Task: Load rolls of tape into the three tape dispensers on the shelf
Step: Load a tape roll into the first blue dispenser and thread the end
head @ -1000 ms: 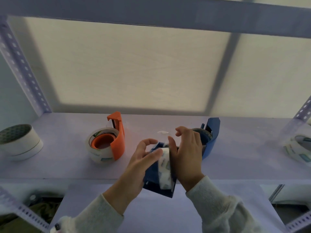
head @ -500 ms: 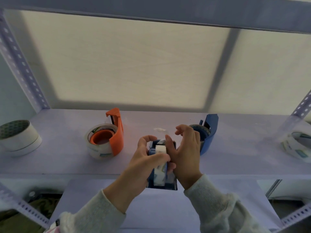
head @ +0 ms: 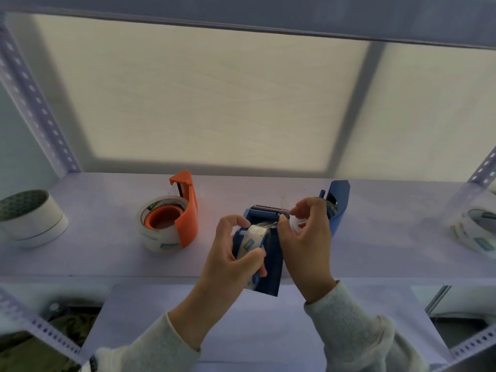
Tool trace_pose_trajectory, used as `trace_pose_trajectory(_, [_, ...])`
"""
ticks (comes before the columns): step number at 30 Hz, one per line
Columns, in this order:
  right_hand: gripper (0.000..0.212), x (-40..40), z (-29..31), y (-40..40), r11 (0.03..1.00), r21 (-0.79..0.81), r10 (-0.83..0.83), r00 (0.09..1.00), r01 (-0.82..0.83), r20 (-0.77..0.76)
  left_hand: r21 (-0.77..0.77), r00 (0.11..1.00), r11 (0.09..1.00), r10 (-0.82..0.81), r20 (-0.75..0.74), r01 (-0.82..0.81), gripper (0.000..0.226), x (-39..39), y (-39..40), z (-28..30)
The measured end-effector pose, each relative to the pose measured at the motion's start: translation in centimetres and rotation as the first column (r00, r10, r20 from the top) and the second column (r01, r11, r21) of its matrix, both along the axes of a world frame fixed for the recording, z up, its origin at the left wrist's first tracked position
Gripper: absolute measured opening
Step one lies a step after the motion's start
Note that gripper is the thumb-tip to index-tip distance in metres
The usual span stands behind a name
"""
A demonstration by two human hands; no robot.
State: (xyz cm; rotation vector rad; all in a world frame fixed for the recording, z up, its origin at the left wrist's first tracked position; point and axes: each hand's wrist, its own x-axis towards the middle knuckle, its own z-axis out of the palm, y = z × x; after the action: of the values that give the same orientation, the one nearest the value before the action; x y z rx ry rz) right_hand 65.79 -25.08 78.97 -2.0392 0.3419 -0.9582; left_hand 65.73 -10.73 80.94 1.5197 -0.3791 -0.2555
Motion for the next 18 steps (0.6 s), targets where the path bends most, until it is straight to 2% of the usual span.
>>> trace_pose_trajectory(12, [0.025, -0.1, 1.1, -1.2, 1.000, -0.013, 0.014, 0.999, -0.014, 0.043, 0.093, 0.991, 0.995, -0.053, 0.119, 0.043, 0.031, -0.6, 0.3, 0.3])
trace_pose_trajectory(18, [0.034, 0.1, 2.1, -1.4, 0.996, 0.051, 0.076, 0.997, -0.074, -0.025, 0.123, 0.988, 0.990, -0.084, 0.128, 0.068, 0.031, -1.0, 0.1, 0.1])
